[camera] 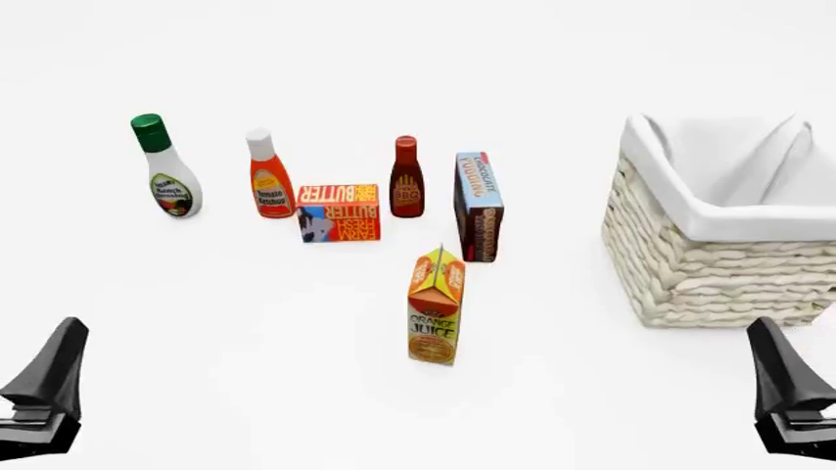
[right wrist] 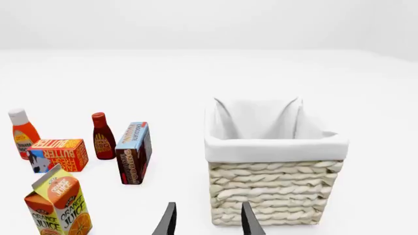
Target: Pick the orange juice and place it in the basket.
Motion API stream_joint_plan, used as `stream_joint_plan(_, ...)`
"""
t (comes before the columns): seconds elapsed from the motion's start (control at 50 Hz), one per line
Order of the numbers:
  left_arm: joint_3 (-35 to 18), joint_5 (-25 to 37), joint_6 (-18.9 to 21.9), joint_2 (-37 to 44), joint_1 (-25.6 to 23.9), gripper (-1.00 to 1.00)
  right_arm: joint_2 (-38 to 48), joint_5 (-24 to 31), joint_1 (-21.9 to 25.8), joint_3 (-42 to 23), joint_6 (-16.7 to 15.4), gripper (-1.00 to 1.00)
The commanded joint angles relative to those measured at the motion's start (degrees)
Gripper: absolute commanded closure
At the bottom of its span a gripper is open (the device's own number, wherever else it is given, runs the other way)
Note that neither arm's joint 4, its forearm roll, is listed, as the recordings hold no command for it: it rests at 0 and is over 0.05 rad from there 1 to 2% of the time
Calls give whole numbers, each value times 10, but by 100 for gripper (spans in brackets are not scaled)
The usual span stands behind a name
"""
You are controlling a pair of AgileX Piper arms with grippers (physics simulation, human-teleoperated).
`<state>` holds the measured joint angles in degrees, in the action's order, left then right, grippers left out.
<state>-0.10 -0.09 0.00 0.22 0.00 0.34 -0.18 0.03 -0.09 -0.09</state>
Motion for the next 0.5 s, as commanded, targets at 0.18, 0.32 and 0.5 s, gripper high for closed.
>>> stream_joint_plan(0.18, -2, -8, 0, 10, 0, -100, 9, -7, 1, -1, -4, -100)
stream_joint_plan(0.32, -2, -11, 0, 13, 0, -100, 11, -9, 1, -1, -2, -100)
stream_joint_plan(0.5, -2, -13, 0, 15, 0, -100, 22, -17, 1, -1, -7, -100)
